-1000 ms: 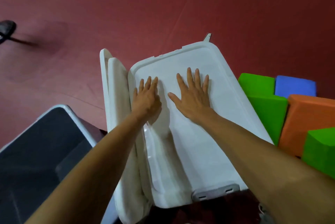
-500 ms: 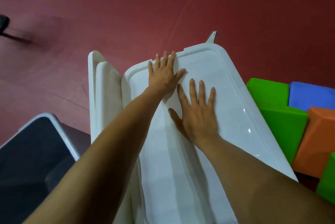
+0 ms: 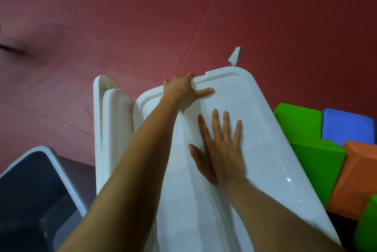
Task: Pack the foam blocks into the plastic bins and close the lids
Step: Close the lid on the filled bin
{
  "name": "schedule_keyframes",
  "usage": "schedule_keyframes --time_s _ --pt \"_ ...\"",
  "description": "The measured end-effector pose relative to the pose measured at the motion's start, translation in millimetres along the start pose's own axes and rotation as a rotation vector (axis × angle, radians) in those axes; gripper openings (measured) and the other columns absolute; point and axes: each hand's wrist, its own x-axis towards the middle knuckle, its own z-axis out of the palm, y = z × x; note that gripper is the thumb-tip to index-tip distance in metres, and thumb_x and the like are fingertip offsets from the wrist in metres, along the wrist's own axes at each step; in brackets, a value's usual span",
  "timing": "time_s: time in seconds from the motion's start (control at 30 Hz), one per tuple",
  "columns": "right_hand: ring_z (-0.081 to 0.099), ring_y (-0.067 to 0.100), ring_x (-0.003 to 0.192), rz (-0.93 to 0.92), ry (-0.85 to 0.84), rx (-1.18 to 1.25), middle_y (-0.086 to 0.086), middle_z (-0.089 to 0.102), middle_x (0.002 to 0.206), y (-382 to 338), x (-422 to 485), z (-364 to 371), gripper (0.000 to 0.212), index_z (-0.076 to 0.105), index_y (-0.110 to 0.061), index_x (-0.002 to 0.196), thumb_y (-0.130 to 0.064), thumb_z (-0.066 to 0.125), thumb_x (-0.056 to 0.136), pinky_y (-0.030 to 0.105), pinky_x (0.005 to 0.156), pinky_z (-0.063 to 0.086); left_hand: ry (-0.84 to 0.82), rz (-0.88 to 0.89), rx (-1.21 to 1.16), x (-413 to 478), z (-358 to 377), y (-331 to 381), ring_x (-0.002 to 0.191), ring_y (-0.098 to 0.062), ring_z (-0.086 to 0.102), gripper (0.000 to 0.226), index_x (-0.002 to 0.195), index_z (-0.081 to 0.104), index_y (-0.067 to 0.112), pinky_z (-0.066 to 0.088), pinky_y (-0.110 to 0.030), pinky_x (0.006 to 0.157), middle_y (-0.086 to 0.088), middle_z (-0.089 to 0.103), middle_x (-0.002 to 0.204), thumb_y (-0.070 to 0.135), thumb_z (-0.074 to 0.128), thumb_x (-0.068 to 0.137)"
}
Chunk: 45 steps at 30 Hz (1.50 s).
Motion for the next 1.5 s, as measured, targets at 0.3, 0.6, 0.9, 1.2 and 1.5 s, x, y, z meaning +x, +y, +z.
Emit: schedule_keyframes --time_s 0.3,0.6,0.9,1.2,1.5 --pt "-0.010 0.049 0.150 0.005 -0.029 -0.040 0.022 -0.010 0.165 0.6 0.8 1.3 0.085 -0.013 -0.020 0.159 -0.073 0.008 0.096 0.067 0.115 0.006 0.171 -0.004 -0.014 1.4 5.1 -3.1 0.100 -0.022 0.047 0.112 0.117 0.052 0.023 0.042 -0.043 0.096 0.000 0.047 0.107 0.108 0.027 0.047" --pt "-0.011 0.050 0.149 0.004 -0.052 -0.060 0.024 -0.011 0.164 0.2 2.5 3.6 0.085 -0.009 -0.019 0.160 -0.069 0.014 0.095 0.069 0.115 0.006 0.566 0.020 -0.183 -14.6 32.7 10.8 0.086 -0.018 0.057 0.076 0.092 0.048 0.017 0.029 -0.044 0.117 0.003 0.059 0.085 0.090 0.043 0.069" --pt "-0.015 0.051 0.148 0.009 -0.049 -0.083 0.024 -0.015 0.164 -0.2 3.4 4.5 0.086 -0.015 -0.019 0.159 -0.069 0.013 0.095 0.068 0.115 0.003 0.589 0.042 -0.232 -18.0 37.1 15.8 0.080 -0.019 0.050 0.070 0.097 0.048 0.018 0.047 -0.038 0.090 0.003 0.055 0.084 0.085 0.042 0.077" --pt "-0.005 0.049 0.150 0.009 -0.008 -0.091 0.022 -0.002 0.166 2.2 2.4 9.4 0.087 -0.001 -0.019 0.161 -0.074 0.014 0.095 0.068 0.115 0.007 0.517 -0.047 -0.082 -31.7 47.3 23.6 0.144 -0.031 0.033 0.067 0.141 0.045 0.012 0.008 -0.046 0.125 -0.010 0.047 0.147 0.060 0.023 0.100" --pt "-0.008 0.041 0.153 -0.003 -0.094 -0.023 0.016 -0.005 0.167 1.5 -2.6 -13.2 0.090 0.002 -0.027 0.161 -0.081 0.012 0.090 0.065 0.118 0.000 -0.046 0.071 -0.092 -113.8 41.1 -3.3 0.152 -0.027 -0.018 0.068 0.159 -0.011 0.024 -0.007 -0.054 0.122 -0.003 -0.019 0.165 0.057 0.011 0.103"
